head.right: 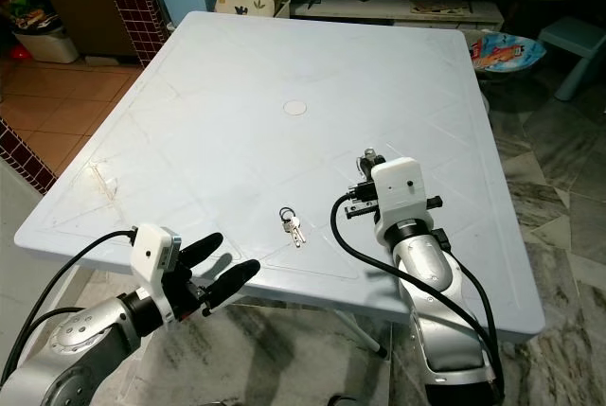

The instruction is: Hang keys on a hook

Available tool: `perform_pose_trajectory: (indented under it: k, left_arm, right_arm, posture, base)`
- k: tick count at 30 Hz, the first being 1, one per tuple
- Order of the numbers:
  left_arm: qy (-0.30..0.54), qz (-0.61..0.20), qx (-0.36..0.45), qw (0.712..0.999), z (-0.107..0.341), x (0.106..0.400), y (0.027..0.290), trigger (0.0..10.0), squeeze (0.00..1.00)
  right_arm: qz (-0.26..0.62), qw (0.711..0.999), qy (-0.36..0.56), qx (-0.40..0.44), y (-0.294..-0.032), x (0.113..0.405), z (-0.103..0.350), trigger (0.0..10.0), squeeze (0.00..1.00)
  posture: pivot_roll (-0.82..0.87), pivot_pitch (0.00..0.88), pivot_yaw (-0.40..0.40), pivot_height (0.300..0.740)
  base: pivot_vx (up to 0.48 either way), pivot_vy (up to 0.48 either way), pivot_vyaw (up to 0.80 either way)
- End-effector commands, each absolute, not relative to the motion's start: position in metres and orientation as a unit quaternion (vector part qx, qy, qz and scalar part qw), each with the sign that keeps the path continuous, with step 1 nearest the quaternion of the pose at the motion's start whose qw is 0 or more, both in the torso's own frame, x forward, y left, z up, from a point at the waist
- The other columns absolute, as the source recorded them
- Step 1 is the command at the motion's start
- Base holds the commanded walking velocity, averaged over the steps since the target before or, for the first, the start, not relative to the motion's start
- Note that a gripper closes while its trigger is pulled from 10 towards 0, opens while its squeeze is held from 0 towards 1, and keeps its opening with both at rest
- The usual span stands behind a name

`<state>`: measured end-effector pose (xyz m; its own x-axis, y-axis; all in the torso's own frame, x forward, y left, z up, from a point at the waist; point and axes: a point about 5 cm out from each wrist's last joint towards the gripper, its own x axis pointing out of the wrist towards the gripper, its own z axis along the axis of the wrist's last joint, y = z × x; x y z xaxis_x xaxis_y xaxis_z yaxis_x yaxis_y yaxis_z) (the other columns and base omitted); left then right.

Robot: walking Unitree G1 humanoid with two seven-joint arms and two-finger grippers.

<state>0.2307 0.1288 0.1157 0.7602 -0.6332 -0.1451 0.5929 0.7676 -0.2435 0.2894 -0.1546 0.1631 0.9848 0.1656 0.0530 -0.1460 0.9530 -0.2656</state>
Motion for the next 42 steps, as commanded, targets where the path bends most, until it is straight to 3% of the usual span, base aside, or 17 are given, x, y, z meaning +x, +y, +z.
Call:
perform_pose_trajectory:
  k: [1, 5, 23, 42]
  left_arm:
    - [0.094, -0.297, -0.082, 0.947, 0.120, 0.238, 0.134, 10.0, 0.00]
    - [0.085, -0.290, -0.081, 0.950, 0.122, 0.240, 0.134, 10.0, 0.00]
    - [0.069, -0.248, -0.077, 0.963, 0.121, 0.248, 0.136, 10.0, 0.00]
    - [0.007, -0.123, -0.027, 0.992, 0.127, 0.267, 0.150, 10.0, 0.00]
  right_arm:
    - [0.091, 0.985, -0.056, -0.138, -0.149, 0.289, 0.171, 10.0, 0.00]
    - [0.094, 0.982, -0.061, -0.150, -0.146, 0.288, 0.171, 10.0, 0.00]
    - [0.104, 0.981, -0.073, -0.149, -0.137, 0.291, 0.174, 10.0, 0.00]
    - [0.118, 0.979, -0.083, -0.144, -0.127, 0.298, 0.174, 10.0, 0.00]
  posture:
    - [0.01, 0.103, 0.033, 0.740]
    - [0.01, 0.103, 0.035, 0.740]
    - [0.01, 0.096, 0.040, 0.740]
    - [0.02, 0.053, 0.031, 0.740]
  base:
    - [0.000, 0.000, 0.00]
    - [0.000, 0.000, 0.12]
    - [0.000, 0.000, 0.80]
    - [0.000, 0.000, 0.80]
